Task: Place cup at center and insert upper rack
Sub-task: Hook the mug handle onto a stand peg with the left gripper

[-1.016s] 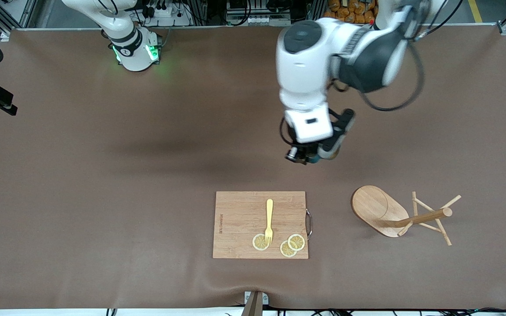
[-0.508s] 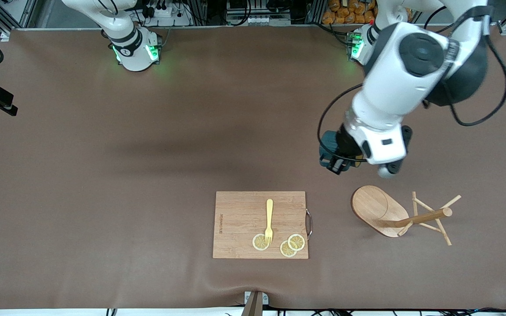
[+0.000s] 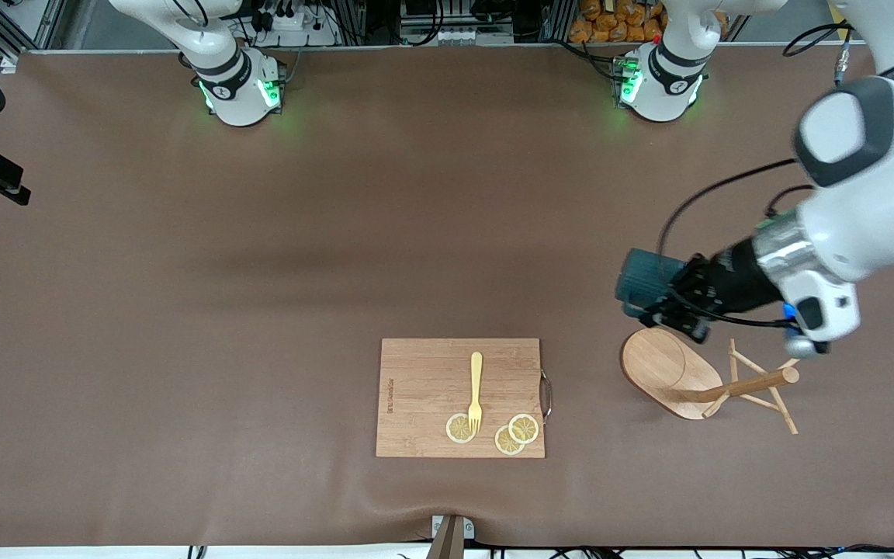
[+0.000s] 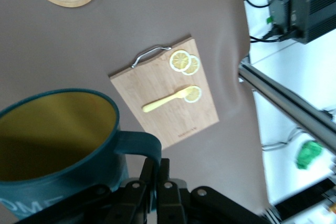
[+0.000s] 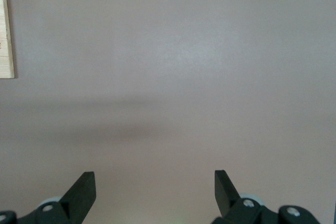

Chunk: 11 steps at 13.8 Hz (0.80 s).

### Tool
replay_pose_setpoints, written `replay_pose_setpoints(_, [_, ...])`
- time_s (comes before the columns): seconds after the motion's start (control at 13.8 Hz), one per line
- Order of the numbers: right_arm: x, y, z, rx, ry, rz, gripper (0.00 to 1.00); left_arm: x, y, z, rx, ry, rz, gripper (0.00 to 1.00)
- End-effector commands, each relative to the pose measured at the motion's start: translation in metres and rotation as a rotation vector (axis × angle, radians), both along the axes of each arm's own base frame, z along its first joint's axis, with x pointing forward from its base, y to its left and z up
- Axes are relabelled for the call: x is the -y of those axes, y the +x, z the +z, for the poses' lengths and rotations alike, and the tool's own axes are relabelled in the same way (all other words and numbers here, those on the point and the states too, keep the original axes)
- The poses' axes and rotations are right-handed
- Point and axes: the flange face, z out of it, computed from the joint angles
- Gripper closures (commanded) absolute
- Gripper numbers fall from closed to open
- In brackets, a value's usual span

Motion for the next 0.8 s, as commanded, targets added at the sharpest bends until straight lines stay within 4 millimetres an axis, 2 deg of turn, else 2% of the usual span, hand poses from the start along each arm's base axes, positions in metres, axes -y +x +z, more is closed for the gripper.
replay_pose_setpoints(0.0, [0.004, 0.001, 0.003, -0.002, 0.002, -0.013, 0.0, -0.048, 0.019, -0.026, 0.037, -0.153, -0.013, 1.0])
replay_pose_setpoints(0.15, [0.004, 0.001, 0.003, -0.002, 0.002, -0.013, 0.0, -0.051, 0.029, -0.052, 0.053, -0.24, -0.037, 1.0])
replay_pose_setpoints(0.29, [0.006, 0.001, 0.002, -0.004, 0.002, -0.016, 0.0, -0.056, 0.031, -0.059, 0.052, -0.269, -0.028, 1.0])
replay_pose_setpoints(0.36, [0.006, 0.001, 0.001, -0.005, 0.002, -0.016, 0.0, -0.07, 0.032, -0.065, 0.051, -0.269, -0.016, 1.0])
replay_pose_setpoints(0.51, [0.007, 0.001, 0.0, -0.008, 0.003, -0.019, 0.0, -0.081, 0.034, -0.079, 0.046, -0.257, -0.028, 1.0])
replay_pose_setpoints(0.73, [0.009, 0.001, 0.0, -0.008, 0.004, -0.022, 0.0, -0.111, 0.033, -0.114, 0.059, -0.239, -0.064, 1.0])
